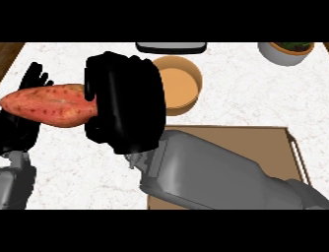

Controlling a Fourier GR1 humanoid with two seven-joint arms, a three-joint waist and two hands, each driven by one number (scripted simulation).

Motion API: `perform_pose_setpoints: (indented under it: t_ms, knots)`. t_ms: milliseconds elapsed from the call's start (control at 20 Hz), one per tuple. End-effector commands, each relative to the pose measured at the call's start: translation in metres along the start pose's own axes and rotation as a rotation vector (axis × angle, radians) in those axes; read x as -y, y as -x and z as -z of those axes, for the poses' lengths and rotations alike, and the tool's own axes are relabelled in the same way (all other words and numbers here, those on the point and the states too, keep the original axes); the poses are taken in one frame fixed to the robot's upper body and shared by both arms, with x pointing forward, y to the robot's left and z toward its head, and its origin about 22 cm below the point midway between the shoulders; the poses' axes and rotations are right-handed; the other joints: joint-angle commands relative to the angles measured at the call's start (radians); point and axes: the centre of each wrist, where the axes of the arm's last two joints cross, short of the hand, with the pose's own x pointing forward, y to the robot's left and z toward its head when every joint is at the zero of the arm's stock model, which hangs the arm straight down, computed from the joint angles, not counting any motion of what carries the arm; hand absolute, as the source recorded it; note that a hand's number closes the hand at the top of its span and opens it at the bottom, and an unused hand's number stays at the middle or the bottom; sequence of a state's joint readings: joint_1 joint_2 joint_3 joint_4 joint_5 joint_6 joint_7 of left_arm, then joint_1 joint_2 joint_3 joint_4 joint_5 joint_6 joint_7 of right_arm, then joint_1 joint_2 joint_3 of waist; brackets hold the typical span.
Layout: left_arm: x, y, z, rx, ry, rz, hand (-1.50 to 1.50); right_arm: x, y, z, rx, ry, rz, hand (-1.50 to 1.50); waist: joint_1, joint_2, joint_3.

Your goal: Pick the sweet potato from the tray and place it in the pot

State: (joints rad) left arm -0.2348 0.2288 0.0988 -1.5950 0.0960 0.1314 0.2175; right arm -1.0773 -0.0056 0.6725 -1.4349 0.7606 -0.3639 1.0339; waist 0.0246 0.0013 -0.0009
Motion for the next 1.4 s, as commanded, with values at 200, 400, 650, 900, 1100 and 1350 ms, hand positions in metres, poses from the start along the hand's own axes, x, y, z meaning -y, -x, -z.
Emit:
perform_pose_setpoints:
  t_ms: [200, 400, 650, 900, 1100, 1350]
  knots:
    - [0.003, 0.001, -0.011, -0.02, -0.007, -0.004, 0.0, -0.022, 0.052, 0.034, -0.133, 0.07, 0.114, 1.5, -0.001, 0.002, 0.001]
    - [0.001, -0.003, -0.004, -0.001, -0.011, 0.01, 0.0, -0.029, 0.079, 0.057, -0.087, 0.14, -0.349, 1.5, -0.012, 0.002, -0.001]
    - [0.004, -0.004, -0.01, -0.004, -0.013, 0.006, 0.0, -0.05, 0.108, 0.068, -0.131, 0.103, -0.373, 1.5, -0.007, 0.003, 0.001]
    - [0.004, -0.008, 0.004, 0.013, 0.002, -0.001, 0.0, -0.056, 0.136, 0.09, -0.156, 0.074, -0.391, 1.5, 0.003, 0.008, 0.0]
    - [0.018, -0.003, -0.005, 0.004, 0.026, -0.003, 0.0, -0.055, 0.167, 0.092, -0.329, -0.008, -0.263, -1.5, 0.028, 0.018, 0.001]
    - [0.023, -0.01, 0.001, 0.028, 0.06, -0.004, 0.0, -0.052, 0.182, 0.091, -0.292, -0.112, -0.061, -1.5, 0.037, 0.024, 0.002]
